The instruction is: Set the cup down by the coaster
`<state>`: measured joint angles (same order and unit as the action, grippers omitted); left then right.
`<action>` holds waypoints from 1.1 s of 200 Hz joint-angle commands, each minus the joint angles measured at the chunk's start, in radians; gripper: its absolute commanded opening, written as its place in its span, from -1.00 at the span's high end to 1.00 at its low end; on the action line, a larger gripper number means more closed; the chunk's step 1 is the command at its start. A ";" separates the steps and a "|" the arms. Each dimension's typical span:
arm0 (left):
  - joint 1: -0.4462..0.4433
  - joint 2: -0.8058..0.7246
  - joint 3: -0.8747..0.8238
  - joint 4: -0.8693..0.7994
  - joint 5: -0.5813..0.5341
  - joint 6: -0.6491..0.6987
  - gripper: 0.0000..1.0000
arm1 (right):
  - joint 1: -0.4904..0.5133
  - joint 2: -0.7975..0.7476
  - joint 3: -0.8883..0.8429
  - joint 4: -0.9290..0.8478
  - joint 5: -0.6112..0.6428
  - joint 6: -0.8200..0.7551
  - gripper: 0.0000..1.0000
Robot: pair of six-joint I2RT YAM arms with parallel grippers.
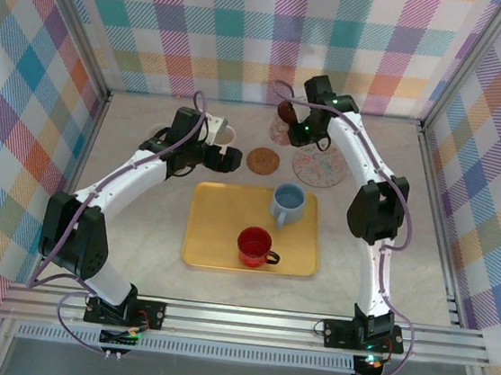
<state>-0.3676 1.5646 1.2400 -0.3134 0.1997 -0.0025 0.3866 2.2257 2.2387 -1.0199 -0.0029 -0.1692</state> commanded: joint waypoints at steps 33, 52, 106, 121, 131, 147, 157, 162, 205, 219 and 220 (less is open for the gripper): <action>0.013 0.002 -0.045 -0.003 -0.005 0.020 -0.99 | 0.051 0.035 0.078 0.031 0.034 -0.056 1.00; 0.013 -0.003 -0.054 -0.004 -0.011 0.020 -0.99 | 0.074 0.052 0.083 0.027 0.064 -0.077 1.00; 0.013 -0.017 -0.069 -0.015 -0.020 0.025 -0.99 | 0.116 0.075 0.081 0.017 0.100 -0.100 1.00; 0.013 -0.022 -0.079 -0.014 -0.024 0.025 -0.99 | 0.128 0.080 0.077 0.015 0.118 -0.107 1.00; 0.013 -0.027 -0.084 -0.012 -0.027 0.025 -0.99 | 0.133 0.083 0.076 0.011 0.125 -0.106 1.00; 0.013 -0.033 -0.090 -0.012 -0.028 0.024 -0.99 | 0.135 0.083 0.070 0.009 0.130 -0.096 1.00; 0.013 -0.035 -0.094 -0.012 -0.029 0.024 -0.99 | 0.135 0.079 0.061 0.010 0.132 -0.093 1.00; 0.013 -0.037 -0.095 -0.012 -0.030 0.025 -0.99 | 0.136 0.078 0.055 0.014 0.133 -0.093 1.00; 0.013 -0.035 -0.099 -0.007 -0.031 0.022 -0.99 | 0.144 0.036 -0.041 0.068 0.170 -0.091 1.00; 0.013 -0.035 -0.097 -0.003 -0.034 0.019 -0.99 | 0.147 0.012 -0.087 0.099 0.174 -0.095 1.00; 0.013 -0.035 -0.097 -0.003 -0.032 0.018 -0.99 | 0.147 0.011 -0.089 0.101 0.175 -0.096 1.00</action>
<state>-0.3676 1.5623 1.1542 -0.3153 0.1707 0.0116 0.5255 2.3268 2.1963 -1.0035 0.1474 -0.2523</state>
